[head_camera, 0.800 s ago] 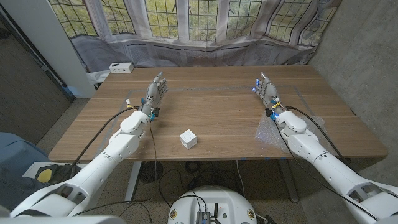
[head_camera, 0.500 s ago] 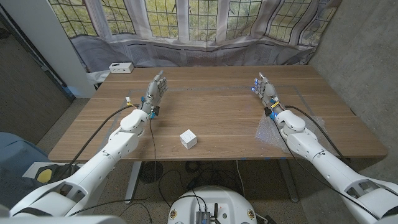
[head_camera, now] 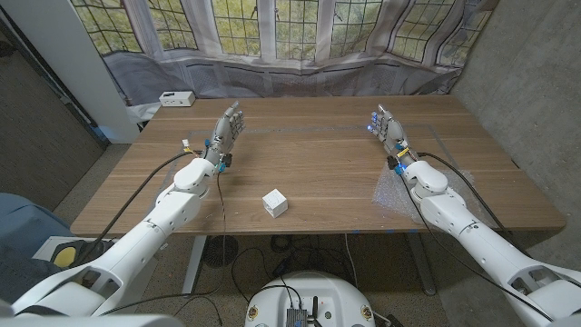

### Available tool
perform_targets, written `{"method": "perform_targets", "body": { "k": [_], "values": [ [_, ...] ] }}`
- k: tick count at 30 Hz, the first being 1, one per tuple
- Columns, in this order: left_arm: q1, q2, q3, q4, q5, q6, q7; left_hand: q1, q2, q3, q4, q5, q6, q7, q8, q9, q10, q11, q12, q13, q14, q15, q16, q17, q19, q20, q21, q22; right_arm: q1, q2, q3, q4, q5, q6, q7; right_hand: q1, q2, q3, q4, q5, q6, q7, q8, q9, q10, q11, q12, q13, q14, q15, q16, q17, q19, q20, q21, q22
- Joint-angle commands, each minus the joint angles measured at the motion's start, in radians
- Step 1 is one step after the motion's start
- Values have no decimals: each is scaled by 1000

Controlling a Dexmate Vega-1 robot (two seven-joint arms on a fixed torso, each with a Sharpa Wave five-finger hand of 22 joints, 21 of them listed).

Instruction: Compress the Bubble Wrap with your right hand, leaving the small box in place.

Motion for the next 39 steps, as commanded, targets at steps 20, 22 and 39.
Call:
{"method": "perform_targets", "body": {
  "k": [20, 22, 39],
  "values": [
    [-6, -3, 15, -7, 50, -5, 36, 23, 24, 12, -9, -5, 72, 3, 10, 3, 83, 19, 26, -16, 79, 9, 17, 3, 70, 23, 17, 4, -180, -96, 87, -214, -4, 77, -56, 14, 0, -2, -13, 0, 67, -6, 18, 6, 54, 4, 10, 7, 42, 8, 12, -15, 48, 14, 7, 4],
    [-10, -11, 19, 8, 56, -22, 31, 24, 25, 13, -9, -5, 74, 5, 9, 3, 85, 20, 26, -16, 82, 9, 17, 3, 72, 22, 17, 4, -188, -104, 94, -216, 2, 88, -43, 14, 1, -2, -13, 0, 69, -8, 18, 6, 56, 6, 10, 8, 43, 8, 12, -15, 47, 15, 6, 4],
    [3, -73, -6, 28, -7, -106, 9, 40, 37, 16, -16, -9, 140, 0, 18, 4, 148, 23, 42, -22, 141, 12, 23, 3, 115, 48, 21, 4, -286, -158, 162, -326, -15, 79, -111, 19, 9, 0, -15, 0, 81, -9, 18, 6, 68, 5, 10, 8, 46, 7, 10, -19, 45, 15, 2, 4]
  ]
}}
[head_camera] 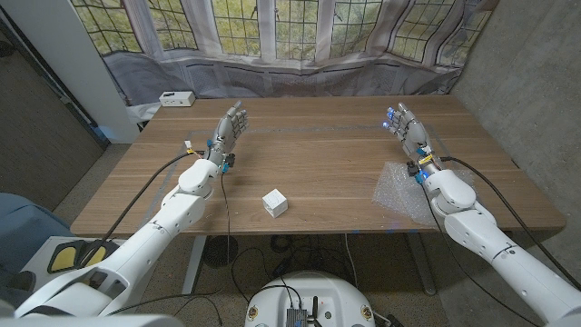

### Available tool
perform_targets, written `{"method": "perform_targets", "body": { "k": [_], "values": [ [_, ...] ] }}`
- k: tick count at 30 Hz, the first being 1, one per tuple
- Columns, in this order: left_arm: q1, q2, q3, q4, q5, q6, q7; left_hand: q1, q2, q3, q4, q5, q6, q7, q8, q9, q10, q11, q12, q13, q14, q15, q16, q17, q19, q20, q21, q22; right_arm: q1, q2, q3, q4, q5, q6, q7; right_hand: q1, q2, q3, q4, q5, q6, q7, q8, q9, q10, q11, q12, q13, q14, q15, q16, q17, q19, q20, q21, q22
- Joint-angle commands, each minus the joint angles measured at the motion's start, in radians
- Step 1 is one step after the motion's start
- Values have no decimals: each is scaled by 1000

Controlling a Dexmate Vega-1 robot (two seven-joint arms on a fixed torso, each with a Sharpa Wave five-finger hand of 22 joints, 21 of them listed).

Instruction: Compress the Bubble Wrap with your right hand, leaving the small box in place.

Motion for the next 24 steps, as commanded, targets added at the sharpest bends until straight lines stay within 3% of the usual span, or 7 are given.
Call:
{"method": "perform_targets", "body": {
  "k": [1, 24],
  "values": [
    [13, -20, -18, -17, -41, -41, -10, 10, 6, 4, -4, -4, 25, -4, 9, 5, 26, -1, 11, -1, 28, -1, 9, 3, 17, 10, 3, 4, -87, -40, 56, -111, -30, -8, -74, 9, 6, 0, -7, 0, 5, 1, 0, 2, 5, 3, 3, 4, 7, 3, 1, -1, 5, 3, -6, 4],
    [58, 49, -38, -130, 2, 10, 52, 15, 10, 4, -6, -7, 39, 0, 5, 5, 33, 1, 8, -2, 30, -1, 0, 3, 24, 4, -1, 5, -242, -120, 156, -237, -113, 3, -120, 23, 9, 2, -16, -2, 22, -10, -2, 2, 26, -3, 2, 4, 45, -2, 9, -10, 44, 10, 2, 4]
  ]
}}
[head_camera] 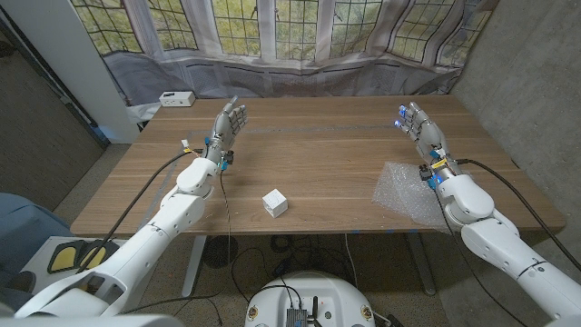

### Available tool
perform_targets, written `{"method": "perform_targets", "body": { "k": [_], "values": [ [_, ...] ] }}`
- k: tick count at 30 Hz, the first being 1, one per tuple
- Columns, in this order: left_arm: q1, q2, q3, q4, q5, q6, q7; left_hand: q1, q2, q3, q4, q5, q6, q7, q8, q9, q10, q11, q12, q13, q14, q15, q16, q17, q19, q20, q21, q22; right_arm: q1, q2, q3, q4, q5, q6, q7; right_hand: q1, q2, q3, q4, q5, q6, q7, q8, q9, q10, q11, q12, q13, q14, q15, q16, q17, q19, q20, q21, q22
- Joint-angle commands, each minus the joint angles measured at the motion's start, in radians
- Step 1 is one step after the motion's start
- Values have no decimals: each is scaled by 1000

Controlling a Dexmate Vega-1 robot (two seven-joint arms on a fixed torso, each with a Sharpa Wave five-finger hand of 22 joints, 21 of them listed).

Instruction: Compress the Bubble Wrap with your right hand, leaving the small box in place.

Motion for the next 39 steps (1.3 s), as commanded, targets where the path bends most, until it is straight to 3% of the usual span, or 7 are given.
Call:
{"method": "perform_targets", "body": {
  "k": [1, 5, 10, 26, 30, 34, 39],
  "values": [
    [24, 27, -11, -54, 26, 15, 35, 10, 5, 4, -6, -3, 11, -4, -2, 5, 8, 1, 2, 2, 8, -1, 0, 3, 9, 0, -1, 5, -80, -40, 56, -60, -43, 4, -21, 14, 0, 1, -9, -3, 13, -1, -2, 2, 15, -2, 1, 5, 20, 2, 9, -1, 20, 3, 6, 4],
    [31, 31, -5, -71, 43, 29, 53, 11, 5, 4, -7, -4, 13, -2, -3, 5, 9, -1, 1, 2, 9, -1, -1, 3, 8, -3, -2, 5, -112, -53, 84, -62, -56, 25, -16, 16, 0, 1, -10, -3, 16, 0, -3, 2, 19, -2, 1, 5, 22, 2, 9, -2, 27, 2, 7, 4],
    [39, 24, -6, -79, 49, 18, 66, 11, 6, 4, -7, -4, 13, -2, -5, 5, 8, -2, 0, 2, 8, -1, -3, 3, 8, -3, -4, 5, -145, -28, 110, -62, -89, 48, -58, 18, 0, 1, -11, -3, 28, -1, 0, 2, 26, 0, 2, 5, 30, 2, 11, -3, 34, 0, 8, 4],
    [76, 74, -34, -170, 32, 88, 88, 14, 8, 4, -8, -6, 18, -2, -8, 5, 11, 1, -3, 2, 7, 1, -7, 3, 9, -1, -6, 5, -276, -48, 231, -157, -173, -6, -104, 21, 1, 0, -13, -4, 40, -3, -1, 3, 30, -5, -3, 6, 31, -6, 7, -6, 59, -9, 11, 4],
    [84, 80, -37, -177, 35, 85, 89, 15, 9, 4, -8, -6, 19, -2, -9, 6, 12, -1, -3, 1, 7, 1, -8, 3, 9, -2, -7, 5, -310, -29, 259, -181, -207, -19, -131, 20, -1, -2, -13, -4, 39, -4, -3, 3, 33, -7, -3, 6, 39, -8, 9, -7, 67, -11, 13, 4],
    [90, 80, -41, -177, 31, 79, 87, 16, 10, 5, -8, -7, 20, -2, -10, 6, 13, -1, -4, 1, 8, 0, -9, 3, 9, -1, -8, 5, -341, -10, 284, -199, -236, -36, -152, 24, 15, 2, -10, -2, 53, -4, -1, 3, 52, -10, -1, 7, 66, -16, 18, -7, 109, -18, 23, 4],
    [91, 83, -46, -177, 32, 82, 91, 17, 11, 5, -9, -7, 21, -2, -11, 6, 14, -2, -5, 1, 8, 0, -10, 3, 10, 1, -9, 5, -387, 8, 323, -226, -258, -47, -155, 26, 18, 3, -11, -1, 55, 1, -2, 4, 55, -9, -1, 7, 70, -15, 18, -7, 112, -19, 22, 4]
  ]
}}
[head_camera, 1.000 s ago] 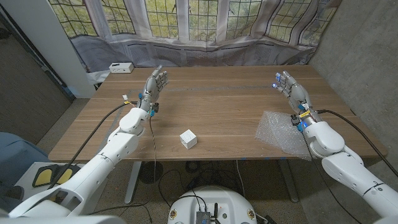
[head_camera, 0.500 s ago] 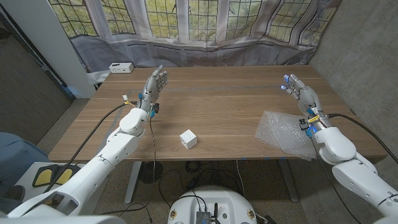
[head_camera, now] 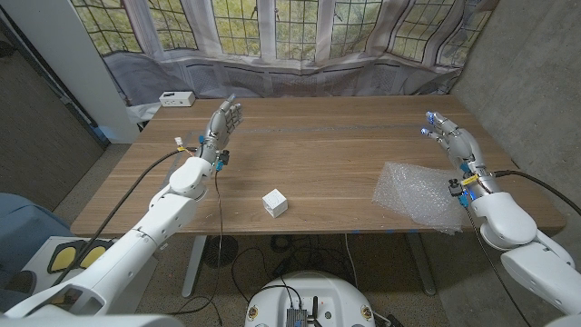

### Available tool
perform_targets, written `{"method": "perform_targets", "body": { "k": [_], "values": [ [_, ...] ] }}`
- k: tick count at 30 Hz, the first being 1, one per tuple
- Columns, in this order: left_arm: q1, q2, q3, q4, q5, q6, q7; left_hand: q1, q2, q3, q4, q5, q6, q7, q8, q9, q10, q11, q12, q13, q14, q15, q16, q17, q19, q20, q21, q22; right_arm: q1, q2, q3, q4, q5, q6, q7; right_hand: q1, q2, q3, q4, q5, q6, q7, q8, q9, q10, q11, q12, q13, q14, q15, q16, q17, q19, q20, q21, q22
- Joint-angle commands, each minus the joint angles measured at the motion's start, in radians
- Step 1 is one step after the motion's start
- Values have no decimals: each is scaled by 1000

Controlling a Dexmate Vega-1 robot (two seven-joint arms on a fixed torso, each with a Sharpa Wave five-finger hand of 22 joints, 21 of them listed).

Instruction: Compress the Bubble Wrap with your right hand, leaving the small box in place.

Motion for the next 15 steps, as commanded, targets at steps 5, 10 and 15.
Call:
{"method": "perform_targets", "body": {
  "k": [5, 10, 15],
  "values": [
    [13, 17, -18, -17, 2, 6, 9, 9, 2, 1, -5, -4, 12, -2, -4, 6, 10, 5, -1, 1, 10, 1, -2, 3, 11, 0, -4, 5, -144, 56, 120, -99, -104, -60, -43, 10, 8, 3, -4, -2, 11, 4, -2, 4, 15, -2, -1, 2, 14, -1, 5, 1, 17, 5, 7, 4],
    [8, 19, -20, -16, 8, 0, 8, 10, 3, 1, -5, -4, 13, -1, -5, 6, 12, 5, -1, 1, 10, 0, -2, 3, 12, -2, -4, 5, -181, 71, 154, -126, -126, -74, -26, 12, 7, 3, -5, -2, 13, 5, -2, 4, 19, -1, -1, 2, 17, 0, 5, 1, 20, 7, 7, 4],
    [7, 23, -20, -18, 6, 5, 3, 10, 3, 1, -6, -4, 13, -2, -6, 6, 12, 3, -2, 1, 11, 0, -3, 3, 12, -2, -5, 5, -206, 94, 180, -148, -154, -82, -17, 13, 6, 2, -7, -2, 14, 6, -3, 4, 22, -1, -1, 2, 19, 1, 5, 0, 23, 9, 6, 4]
  ]
}}
